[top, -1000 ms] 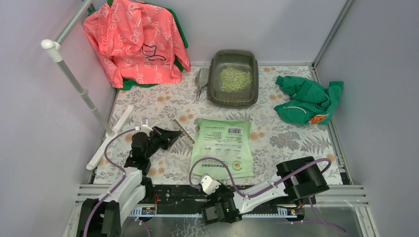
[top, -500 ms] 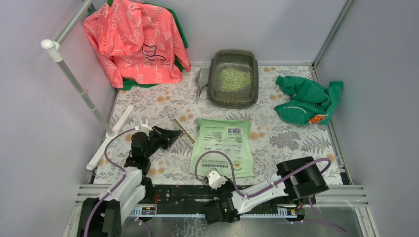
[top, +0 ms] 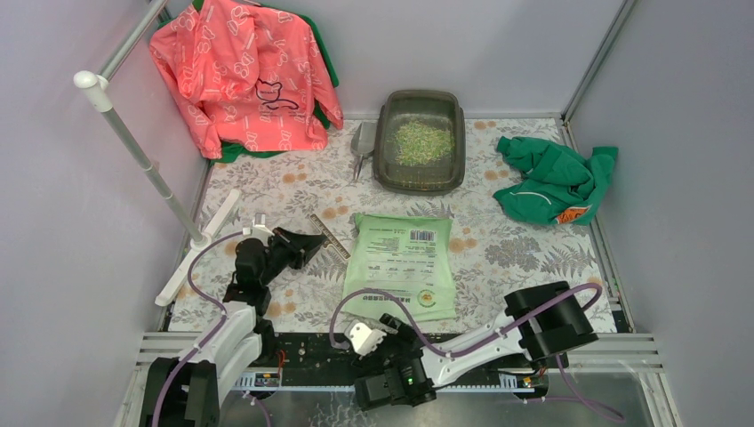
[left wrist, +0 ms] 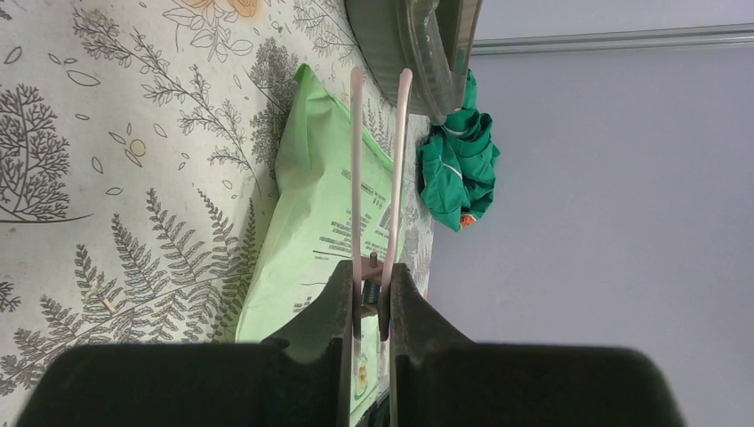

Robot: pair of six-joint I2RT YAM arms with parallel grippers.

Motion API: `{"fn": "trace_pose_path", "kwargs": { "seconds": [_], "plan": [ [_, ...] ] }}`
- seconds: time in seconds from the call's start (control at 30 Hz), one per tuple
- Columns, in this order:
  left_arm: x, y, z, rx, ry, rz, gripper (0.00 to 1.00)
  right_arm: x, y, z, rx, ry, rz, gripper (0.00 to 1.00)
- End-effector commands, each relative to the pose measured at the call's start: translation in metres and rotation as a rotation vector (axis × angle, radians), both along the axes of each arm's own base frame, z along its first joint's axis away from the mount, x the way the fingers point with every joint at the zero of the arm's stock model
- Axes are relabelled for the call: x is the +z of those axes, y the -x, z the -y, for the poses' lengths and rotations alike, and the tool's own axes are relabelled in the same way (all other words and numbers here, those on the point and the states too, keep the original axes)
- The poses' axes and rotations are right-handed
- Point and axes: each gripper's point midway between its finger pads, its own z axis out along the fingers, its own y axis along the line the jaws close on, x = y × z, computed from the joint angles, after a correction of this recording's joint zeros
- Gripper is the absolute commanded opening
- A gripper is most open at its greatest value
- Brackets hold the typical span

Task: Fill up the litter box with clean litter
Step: Clamp the cat litter bag at the center of the board.

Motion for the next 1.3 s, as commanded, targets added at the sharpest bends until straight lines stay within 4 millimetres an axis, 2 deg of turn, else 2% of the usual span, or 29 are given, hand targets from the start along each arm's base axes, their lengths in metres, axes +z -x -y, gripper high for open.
{"fn": "trace_pose_path", "kwargs": {
  "seconds": [0.0, 0.17, 0.3, 0.47, 0.93, 1.13, 1.27],
  "plan": [
    [0.011, 0.0, 0.0, -0.006, 0.017, 0.062, 0.02, 0.005, -0.002, -0.015, 0.024, 0.025, 0.064, 0.87],
    [0.009, 0.001, 0.0, -0.01, 0.026, 0.062, 0.02, 0.001, -0.008, -0.023, 0.005, 0.015, 0.067, 0.87],
    [0.008, 0.002, -0.001, -0.009, 0.028, 0.063, 0.02, 0.008, -0.021, -0.026, -0.029, -0.009, 0.09, 0.83],
    [0.008, 0.002, -0.002, -0.007, 0.029, 0.063, 0.02, 0.016, -0.028, -0.029, -0.026, -0.032, 0.093, 0.78],
    [0.003, 0.002, -0.004, -0.004, 0.034, 0.058, 0.02, -0.017, -0.047, -0.019, -0.069, 0.048, 0.065, 0.8],
    [0.002, 0.001, -0.004, -0.004, 0.037, 0.058, 0.02, -0.019, -0.056, -0.013, -0.106, 0.064, 0.081, 0.81],
    [0.001, 0.001, -0.005, -0.003, 0.038, 0.054, 0.02, -0.012, -0.066, -0.004, -0.151, 0.064, 0.104, 0.82]
  ]
}}
